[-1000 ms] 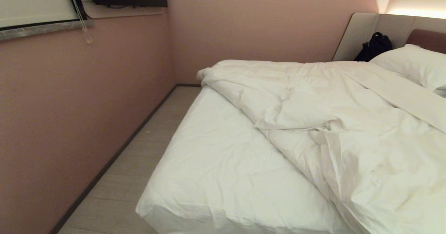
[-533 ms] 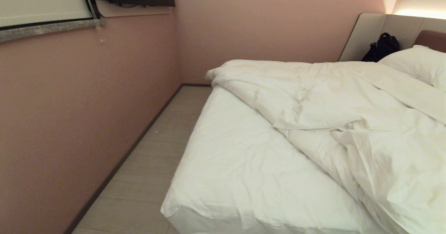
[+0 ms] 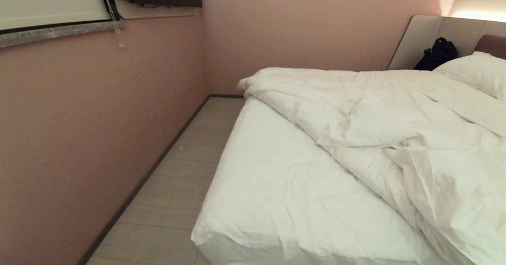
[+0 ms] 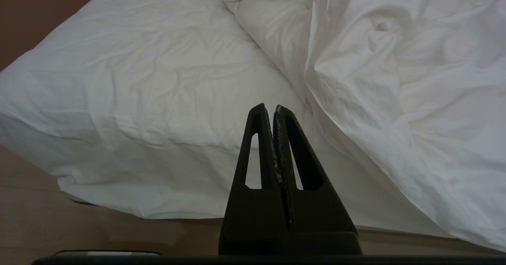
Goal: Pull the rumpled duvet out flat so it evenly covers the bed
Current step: Hold the folded corner of the quilt
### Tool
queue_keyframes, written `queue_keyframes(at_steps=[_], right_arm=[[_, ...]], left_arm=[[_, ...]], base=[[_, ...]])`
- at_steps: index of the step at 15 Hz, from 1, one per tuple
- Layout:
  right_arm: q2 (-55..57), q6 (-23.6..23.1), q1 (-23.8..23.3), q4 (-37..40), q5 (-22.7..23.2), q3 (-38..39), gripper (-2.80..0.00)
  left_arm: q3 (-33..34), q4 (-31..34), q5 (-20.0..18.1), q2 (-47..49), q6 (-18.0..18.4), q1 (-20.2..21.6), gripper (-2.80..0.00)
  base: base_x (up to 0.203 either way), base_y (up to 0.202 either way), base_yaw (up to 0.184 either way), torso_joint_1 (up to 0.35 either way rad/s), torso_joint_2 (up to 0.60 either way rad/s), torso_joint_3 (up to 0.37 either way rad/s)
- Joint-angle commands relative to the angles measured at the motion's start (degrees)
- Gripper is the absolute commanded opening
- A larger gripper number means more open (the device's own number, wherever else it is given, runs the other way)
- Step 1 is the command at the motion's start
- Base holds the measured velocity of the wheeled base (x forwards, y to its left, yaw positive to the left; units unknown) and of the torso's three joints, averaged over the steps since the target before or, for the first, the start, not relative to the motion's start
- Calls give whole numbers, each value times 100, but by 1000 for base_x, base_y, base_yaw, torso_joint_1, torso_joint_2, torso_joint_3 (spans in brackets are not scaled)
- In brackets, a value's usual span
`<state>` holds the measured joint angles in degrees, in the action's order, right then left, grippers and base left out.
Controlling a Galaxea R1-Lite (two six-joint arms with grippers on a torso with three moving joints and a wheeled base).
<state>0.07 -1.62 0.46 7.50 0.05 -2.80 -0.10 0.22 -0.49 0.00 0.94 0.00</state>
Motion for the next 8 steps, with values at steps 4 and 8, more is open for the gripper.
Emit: queue_keyframes(at_steps=[4, 8], right_arm=[[1, -5, -1, 6, -5, -1, -280], [7, -107, -2, -5, 34, 17, -280]], left_arm=[[1, -4, 5, 0, 3, 0, -280], [1, -4, 5, 0, 3, 0, -280]], base=[[0, 0, 0, 0, 0, 0], [0, 0, 0, 0, 0, 0]])
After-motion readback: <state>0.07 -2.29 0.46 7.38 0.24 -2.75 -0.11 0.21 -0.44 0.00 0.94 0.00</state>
